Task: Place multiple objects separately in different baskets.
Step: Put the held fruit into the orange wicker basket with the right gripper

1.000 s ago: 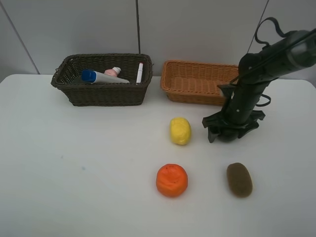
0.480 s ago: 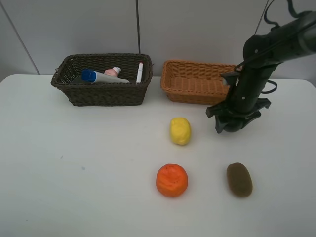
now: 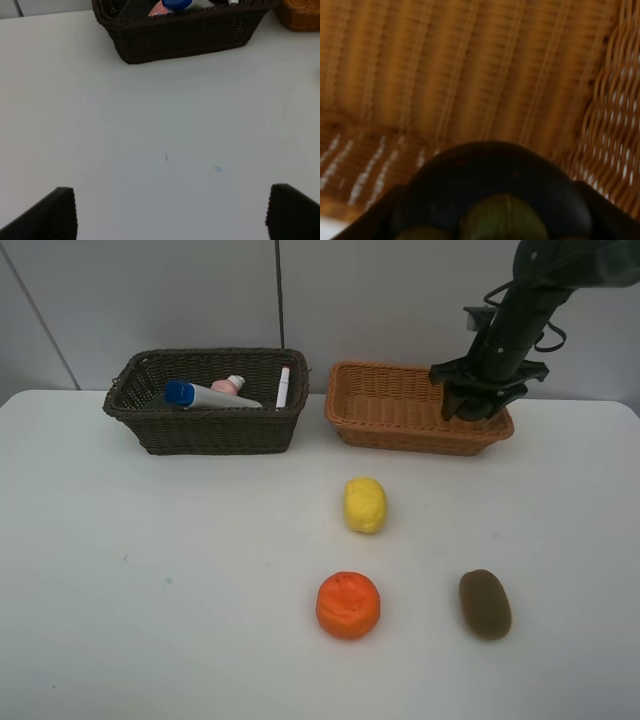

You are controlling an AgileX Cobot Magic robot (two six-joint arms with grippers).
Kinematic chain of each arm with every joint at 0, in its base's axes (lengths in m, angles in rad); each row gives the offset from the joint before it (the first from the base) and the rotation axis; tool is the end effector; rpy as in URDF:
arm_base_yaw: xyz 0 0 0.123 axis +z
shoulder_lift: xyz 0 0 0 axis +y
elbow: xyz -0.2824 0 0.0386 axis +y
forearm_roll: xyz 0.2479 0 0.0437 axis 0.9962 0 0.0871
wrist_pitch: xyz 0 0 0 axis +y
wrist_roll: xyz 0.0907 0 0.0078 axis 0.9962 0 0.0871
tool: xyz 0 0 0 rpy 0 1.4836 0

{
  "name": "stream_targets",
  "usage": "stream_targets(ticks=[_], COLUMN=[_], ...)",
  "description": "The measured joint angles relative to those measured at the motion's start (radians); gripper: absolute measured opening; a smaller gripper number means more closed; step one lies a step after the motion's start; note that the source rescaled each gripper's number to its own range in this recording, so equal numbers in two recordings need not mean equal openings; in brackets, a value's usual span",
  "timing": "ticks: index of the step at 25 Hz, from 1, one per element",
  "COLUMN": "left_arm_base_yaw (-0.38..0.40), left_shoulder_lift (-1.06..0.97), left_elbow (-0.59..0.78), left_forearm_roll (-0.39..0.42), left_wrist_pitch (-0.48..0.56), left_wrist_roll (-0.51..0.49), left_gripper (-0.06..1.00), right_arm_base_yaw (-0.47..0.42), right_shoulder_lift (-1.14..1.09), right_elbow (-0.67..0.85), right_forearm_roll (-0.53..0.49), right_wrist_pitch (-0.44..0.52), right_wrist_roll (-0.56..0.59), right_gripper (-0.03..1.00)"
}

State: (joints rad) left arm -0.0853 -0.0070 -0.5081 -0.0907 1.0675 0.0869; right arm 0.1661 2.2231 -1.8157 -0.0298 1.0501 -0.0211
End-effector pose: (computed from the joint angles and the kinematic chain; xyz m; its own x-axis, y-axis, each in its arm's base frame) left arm -0.0079 -0.0066 0.2791 -0.4383 0.0805 -0.8952 0.1747 0.9846 0.0031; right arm 0.4590 0.0746 0.1767 -0.9601 -0.1974 -0.1983 -0.1948 0.9803 -0.0325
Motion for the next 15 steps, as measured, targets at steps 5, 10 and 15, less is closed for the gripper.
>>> stream_targets(ticks=[5,10,15], left_arm_base_yaw=[0.000,0.000,0.000], left_shoulder_lift=[0.000,0.000,0.000], left_elbow=[0.000,0.000,0.000], left_forearm_roll=[-0.001,-0.001,-0.001], left_wrist_pitch=[0.000,0.000,0.000], left_wrist_roll=[0.000,0.000,0.000], left_gripper=[1.00,1.00,1.00], right_arm_base_yaw=[-0.007,-0.007,-0.007], right_shoulder_lift=[0.076,0.076,0.057], right_elbow=[-0.121,-0.133,-0.133], right_forearm_roll=[0.000,0.008,0.043], right_wrist_pitch=[-0.003,0.013,0.147], right_wrist_roll=[-0.004,-0.004,-0.004], right_gripper=[0.30,0.90,0.96])
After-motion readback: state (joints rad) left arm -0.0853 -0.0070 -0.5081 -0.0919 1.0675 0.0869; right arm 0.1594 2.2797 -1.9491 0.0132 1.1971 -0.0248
